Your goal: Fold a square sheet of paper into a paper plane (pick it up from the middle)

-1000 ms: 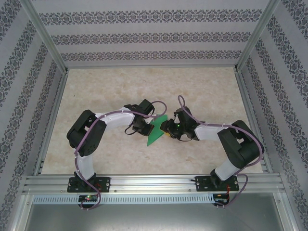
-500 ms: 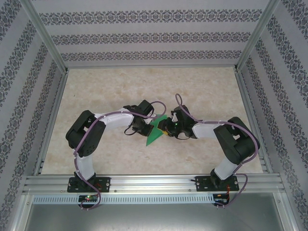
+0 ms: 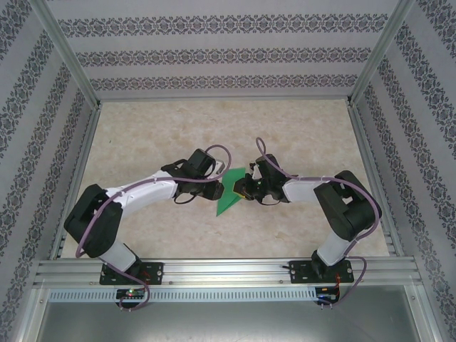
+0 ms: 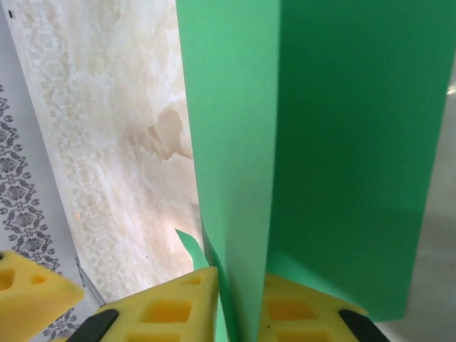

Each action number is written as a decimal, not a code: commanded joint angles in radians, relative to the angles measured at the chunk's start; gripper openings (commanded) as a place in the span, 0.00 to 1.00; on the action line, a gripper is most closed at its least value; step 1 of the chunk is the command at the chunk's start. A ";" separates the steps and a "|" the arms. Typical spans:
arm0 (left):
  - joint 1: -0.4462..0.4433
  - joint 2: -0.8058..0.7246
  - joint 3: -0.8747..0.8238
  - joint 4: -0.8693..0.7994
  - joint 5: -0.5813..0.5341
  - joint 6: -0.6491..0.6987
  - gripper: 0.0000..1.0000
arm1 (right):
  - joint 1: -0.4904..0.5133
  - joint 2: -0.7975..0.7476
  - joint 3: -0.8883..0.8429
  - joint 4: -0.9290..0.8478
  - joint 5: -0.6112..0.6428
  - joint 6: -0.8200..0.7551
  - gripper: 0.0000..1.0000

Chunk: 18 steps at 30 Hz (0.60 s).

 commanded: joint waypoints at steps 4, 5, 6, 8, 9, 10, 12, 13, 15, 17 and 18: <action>-0.090 -0.022 -0.043 0.055 -0.081 -0.060 0.36 | 0.010 0.002 0.028 0.001 -0.001 0.018 0.08; -0.110 -0.009 -0.039 0.051 -0.098 -0.062 0.37 | 0.012 -0.005 0.026 0.004 0.004 0.027 0.07; -0.134 0.004 -0.029 0.040 -0.127 -0.067 0.38 | 0.012 -0.013 0.025 0.008 0.009 0.034 0.07; -0.174 0.033 -0.011 0.019 -0.181 -0.074 0.40 | 0.014 -0.024 0.023 0.006 0.017 0.043 0.07; -0.192 0.047 -0.004 0.015 -0.200 -0.081 0.41 | 0.013 -0.028 0.025 0.006 0.016 0.047 0.07; -0.204 0.059 0.001 0.016 -0.215 -0.090 0.42 | 0.014 -0.028 0.026 0.006 0.016 0.049 0.07; -0.232 0.082 0.008 0.019 -0.254 -0.106 0.42 | 0.017 -0.028 0.032 0.006 0.012 0.052 0.08; -0.245 0.092 0.012 0.013 -0.283 -0.113 0.43 | 0.018 -0.025 0.034 0.006 0.011 0.053 0.08; -0.262 0.109 0.017 0.009 -0.323 -0.125 0.44 | 0.020 -0.022 0.034 0.006 0.008 0.056 0.08; -0.277 0.124 0.018 0.011 -0.357 -0.134 0.44 | 0.021 -0.023 0.035 0.004 0.006 0.059 0.07; -0.284 0.128 0.019 0.015 -0.374 -0.137 0.44 | 0.023 -0.025 0.036 0.004 0.006 0.060 0.07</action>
